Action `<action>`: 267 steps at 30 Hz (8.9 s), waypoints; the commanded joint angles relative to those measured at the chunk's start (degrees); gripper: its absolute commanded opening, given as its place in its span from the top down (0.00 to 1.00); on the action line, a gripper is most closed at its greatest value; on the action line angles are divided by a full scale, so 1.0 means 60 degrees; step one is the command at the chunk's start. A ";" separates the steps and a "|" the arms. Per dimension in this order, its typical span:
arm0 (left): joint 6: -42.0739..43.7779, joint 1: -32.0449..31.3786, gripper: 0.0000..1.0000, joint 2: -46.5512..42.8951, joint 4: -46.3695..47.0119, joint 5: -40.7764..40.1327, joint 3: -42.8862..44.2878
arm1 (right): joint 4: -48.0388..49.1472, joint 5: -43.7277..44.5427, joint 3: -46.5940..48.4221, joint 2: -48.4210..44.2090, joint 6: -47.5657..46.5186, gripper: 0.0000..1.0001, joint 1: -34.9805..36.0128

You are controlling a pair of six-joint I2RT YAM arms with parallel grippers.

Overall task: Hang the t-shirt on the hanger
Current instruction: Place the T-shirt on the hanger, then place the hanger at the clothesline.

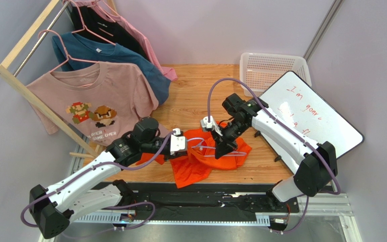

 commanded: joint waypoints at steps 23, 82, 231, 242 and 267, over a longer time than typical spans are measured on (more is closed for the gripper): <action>0.1926 -0.0499 1.00 -0.0436 -0.1583 0.0119 0.0146 | 0.3543 0.4660 0.2052 0.1969 0.7019 0.06 0.1104; -0.1853 0.0980 1.00 0.1221 0.1521 0.0118 0.1642 | 0.1814 0.2890 0.2170 -0.1529 0.5557 0.50 -0.0622; -1.2605 0.4203 0.52 -0.5240 0.1171 -0.4963 0.0615 | 1.0061 0.4971 0.8571 0.4197 1.4388 1.00 0.4710; -1.2165 0.4203 1.00 -0.5226 0.1040 -0.6194 0.0922 | 1.0208 0.4941 0.8689 0.4373 1.4374 1.00 0.4754; -1.2123 0.5124 1.00 -0.4347 -0.2784 -0.9899 0.3412 | 0.8642 0.5718 0.6667 0.1459 1.2558 0.00 0.2340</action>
